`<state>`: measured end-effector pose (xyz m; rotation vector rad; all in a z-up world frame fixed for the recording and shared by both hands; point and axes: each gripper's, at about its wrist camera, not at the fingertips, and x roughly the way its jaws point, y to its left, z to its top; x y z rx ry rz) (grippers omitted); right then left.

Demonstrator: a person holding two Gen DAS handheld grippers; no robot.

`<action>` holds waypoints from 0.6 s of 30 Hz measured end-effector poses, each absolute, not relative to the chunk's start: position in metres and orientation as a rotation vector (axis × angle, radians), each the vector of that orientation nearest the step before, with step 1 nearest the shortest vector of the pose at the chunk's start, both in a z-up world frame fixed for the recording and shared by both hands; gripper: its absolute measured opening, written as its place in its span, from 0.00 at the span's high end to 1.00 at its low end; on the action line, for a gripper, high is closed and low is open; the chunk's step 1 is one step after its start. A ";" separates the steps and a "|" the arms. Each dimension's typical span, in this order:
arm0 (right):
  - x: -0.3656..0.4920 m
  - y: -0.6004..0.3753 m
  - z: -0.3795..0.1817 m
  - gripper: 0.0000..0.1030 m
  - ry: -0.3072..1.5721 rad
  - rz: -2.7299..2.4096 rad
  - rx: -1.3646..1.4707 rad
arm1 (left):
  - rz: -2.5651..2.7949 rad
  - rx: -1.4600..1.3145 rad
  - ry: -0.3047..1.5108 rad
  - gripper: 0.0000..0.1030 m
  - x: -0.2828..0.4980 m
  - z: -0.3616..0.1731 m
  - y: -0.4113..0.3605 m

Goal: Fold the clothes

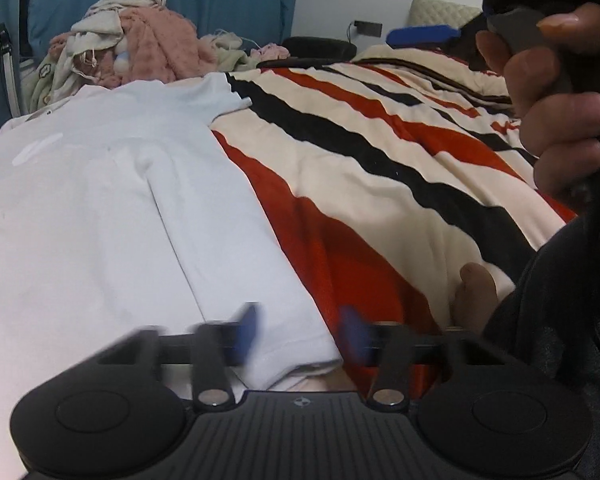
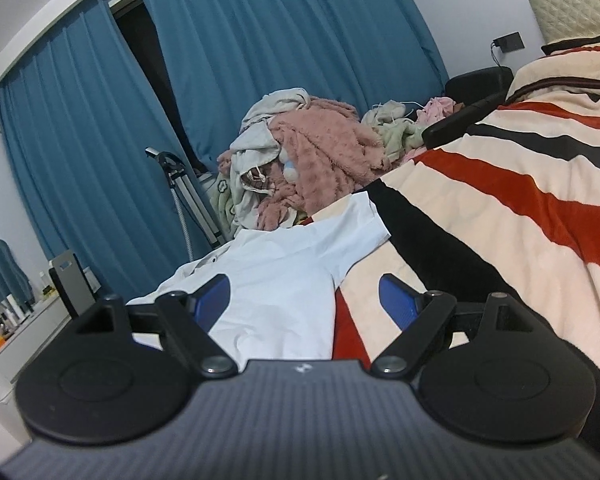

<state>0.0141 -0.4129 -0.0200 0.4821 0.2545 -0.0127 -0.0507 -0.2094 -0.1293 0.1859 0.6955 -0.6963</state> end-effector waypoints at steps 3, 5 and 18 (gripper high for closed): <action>0.009 -0.418 -0.018 0.20 0.227 -0.023 0.504 | -0.736 0.088 0.680 1.00 -0.048 -0.117 -0.202; 0.004 -0.421 -0.016 0.19 0.198 -0.033 0.517 | -0.812 0.004 0.672 1.00 -0.051 -0.107 -0.203; 0.007 -0.428 -0.014 0.18 0.199 -0.017 0.461 | -0.721 0.128 0.610 0.60 -0.062 -0.099 -0.229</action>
